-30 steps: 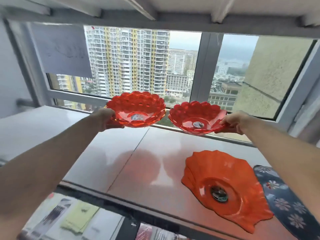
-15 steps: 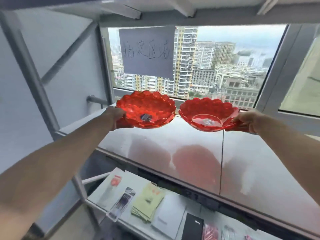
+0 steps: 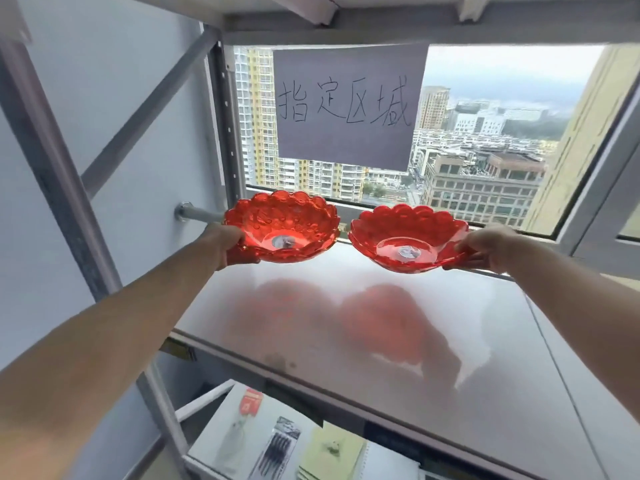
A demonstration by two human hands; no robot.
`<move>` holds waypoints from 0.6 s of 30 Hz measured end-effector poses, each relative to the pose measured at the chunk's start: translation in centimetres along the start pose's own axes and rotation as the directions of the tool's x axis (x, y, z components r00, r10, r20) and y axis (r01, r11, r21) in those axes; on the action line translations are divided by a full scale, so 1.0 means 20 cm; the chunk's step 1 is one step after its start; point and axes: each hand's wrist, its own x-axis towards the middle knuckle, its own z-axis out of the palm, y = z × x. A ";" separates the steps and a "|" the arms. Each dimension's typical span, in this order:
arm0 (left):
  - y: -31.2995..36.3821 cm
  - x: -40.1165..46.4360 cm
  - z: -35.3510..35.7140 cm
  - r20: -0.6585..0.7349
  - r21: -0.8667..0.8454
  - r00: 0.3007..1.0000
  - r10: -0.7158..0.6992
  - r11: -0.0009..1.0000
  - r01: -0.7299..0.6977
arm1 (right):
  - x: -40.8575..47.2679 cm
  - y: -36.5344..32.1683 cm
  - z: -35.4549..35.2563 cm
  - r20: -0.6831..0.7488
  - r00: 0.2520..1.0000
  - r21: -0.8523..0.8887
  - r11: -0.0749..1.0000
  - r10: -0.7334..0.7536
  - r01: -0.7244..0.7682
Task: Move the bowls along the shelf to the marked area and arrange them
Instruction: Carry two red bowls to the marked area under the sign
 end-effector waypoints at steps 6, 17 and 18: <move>0.01 0.36 -0.09 0.073 0.069 0.997 -0.010 0.998 0.005 | 0.00 -0.03 0.30 -0.103 0.993 0.089 0.995 0.061 -0.052; -0.02 0.71 -0.16 0.184 0.090 0.983 -0.025 0.996 0.009 | -0.02 0.00 0.67 -0.247 0.953 0.173 0.976 0.172 -0.131; -0.03 0.73 -0.16 0.194 0.093 0.980 -0.032 0.996 0.014 | -0.02 0.00 0.68 -0.258 0.949 0.172 0.975 0.180 -0.138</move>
